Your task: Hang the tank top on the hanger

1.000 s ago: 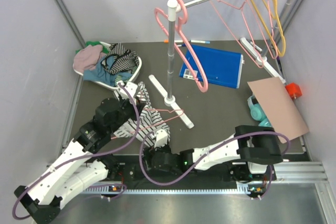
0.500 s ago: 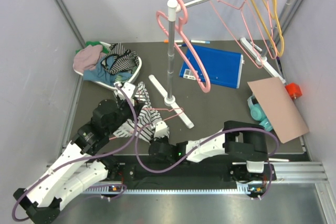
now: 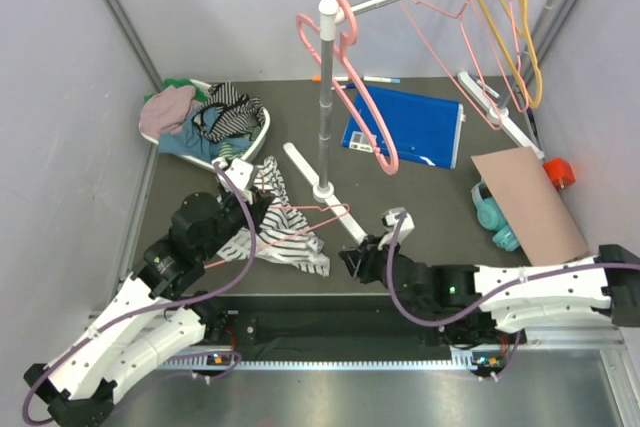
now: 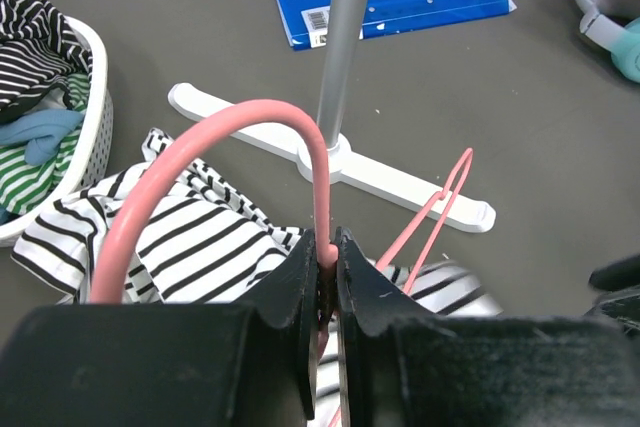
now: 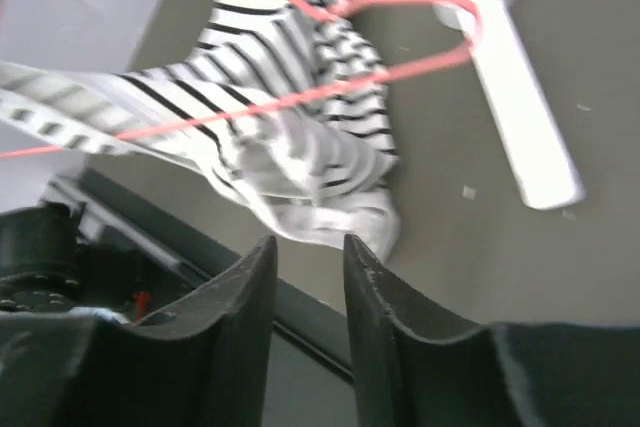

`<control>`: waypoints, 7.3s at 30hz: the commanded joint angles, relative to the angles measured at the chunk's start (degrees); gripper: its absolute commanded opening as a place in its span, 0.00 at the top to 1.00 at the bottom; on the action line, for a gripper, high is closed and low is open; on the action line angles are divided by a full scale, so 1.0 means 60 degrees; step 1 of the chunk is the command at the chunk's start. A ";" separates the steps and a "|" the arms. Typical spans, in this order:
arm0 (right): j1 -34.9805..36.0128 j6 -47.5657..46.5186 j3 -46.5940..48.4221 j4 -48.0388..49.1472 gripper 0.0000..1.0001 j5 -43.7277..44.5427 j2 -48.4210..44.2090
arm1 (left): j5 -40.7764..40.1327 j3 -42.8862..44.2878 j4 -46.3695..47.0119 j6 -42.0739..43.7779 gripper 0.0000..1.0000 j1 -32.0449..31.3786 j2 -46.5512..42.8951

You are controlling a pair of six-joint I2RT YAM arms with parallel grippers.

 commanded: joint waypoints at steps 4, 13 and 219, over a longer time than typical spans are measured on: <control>0.0156 0.0188 -0.1324 0.0860 0.49 -0.0369 0.0176 | 0.0136 -0.0033 0.0272 0.0092 1.00 -0.0010 0.0219; 0.1211 -0.1918 0.0184 0.2603 0.25 -0.0647 0.3135 | 0.0136 -0.0048 0.0258 0.0092 1.00 -0.0010 0.0307; -0.1074 -0.6316 0.2412 -0.4399 0.41 -0.6494 -0.1214 | 0.5673 -0.0532 0.1854 0.0414 1.00 0.0004 -0.2183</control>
